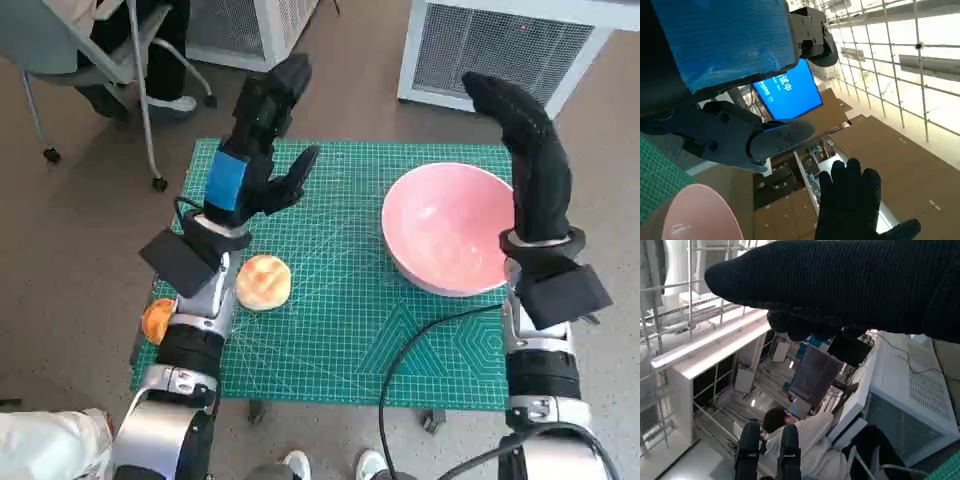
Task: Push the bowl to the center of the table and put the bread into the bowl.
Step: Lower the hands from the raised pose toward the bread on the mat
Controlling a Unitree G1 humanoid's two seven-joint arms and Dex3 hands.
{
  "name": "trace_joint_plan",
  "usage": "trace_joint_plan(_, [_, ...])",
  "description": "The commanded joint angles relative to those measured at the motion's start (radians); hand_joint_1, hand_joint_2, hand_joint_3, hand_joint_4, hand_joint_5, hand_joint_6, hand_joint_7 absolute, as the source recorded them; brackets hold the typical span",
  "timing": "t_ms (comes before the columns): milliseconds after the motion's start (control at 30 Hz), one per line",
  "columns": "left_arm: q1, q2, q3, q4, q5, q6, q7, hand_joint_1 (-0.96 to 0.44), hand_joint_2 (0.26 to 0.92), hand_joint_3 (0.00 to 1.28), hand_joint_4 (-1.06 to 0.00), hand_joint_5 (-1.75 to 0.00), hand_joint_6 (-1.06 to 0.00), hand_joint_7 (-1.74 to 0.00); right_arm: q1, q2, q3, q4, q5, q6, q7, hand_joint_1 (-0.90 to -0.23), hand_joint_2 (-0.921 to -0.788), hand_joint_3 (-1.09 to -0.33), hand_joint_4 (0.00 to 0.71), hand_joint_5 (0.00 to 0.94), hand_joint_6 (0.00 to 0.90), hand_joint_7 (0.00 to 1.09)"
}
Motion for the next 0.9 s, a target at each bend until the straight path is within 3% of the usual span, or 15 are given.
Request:
trace_joint_plan(33, [0.008, 0.007, -0.005, -0.007, 0.014, -0.013, 0.003, -0.28, 0.921, 0.51, -0.15, -0.17, 0.0, -0.59, 0.012, 0.0, 0.0, 0.003, 0.006, 0.006, 0.007, -0.698, -0.921, -0.783, 0.287, 0.0, -0.001, 0.62])
trace_joint_plan(467, [0.017, 0.007, -0.005, -0.018, 0.015, -0.006, 0.011, -0.3, 0.921, 0.51, -0.15, -0.16, 0.0, -0.61, 0.006, 0.0, 0.003, 0.007, 0.0, 0.007, 0.007, -0.699, -0.921, -0.783, 0.284, 0.0, -0.001, 0.62])
trace_joint_plan(700, [0.021, 0.006, -0.006, -0.026, 0.02, -0.001, 0.021, -0.3, 0.921, 0.51, -0.15, -0.16, 0.0, -0.62, 0.011, -0.008, -0.001, 0.007, 0.011, 0.004, 0.017, -0.695, -0.921, -0.784, 0.284, 0.0, -0.001, 0.62])
trace_joint_plan(833, [0.026, 0.006, -0.006, -0.032, 0.023, -0.001, 0.028, -0.3, 0.921, 0.51, -0.15, -0.16, 0.0, -0.62, 0.028, -0.038, -0.023, 0.0, 0.034, -0.003, 0.034, -0.687, -0.921, -0.784, 0.285, 0.001, -0.001, 0.62])
trace_joint_plan(900, [0.03, 0.006, -0.005, -0.038, 0.025, 0.001, 0.032, -0.3, 0.921, 0.51, -0.15, -0.16, 0.0, -0.62, 0.035, -0.075, -0.059, 0.038, 0.064, -0.026, 0.046, -0.689, -0.921, -0.781, 0.286, 0.001, 0.0, 0.62])
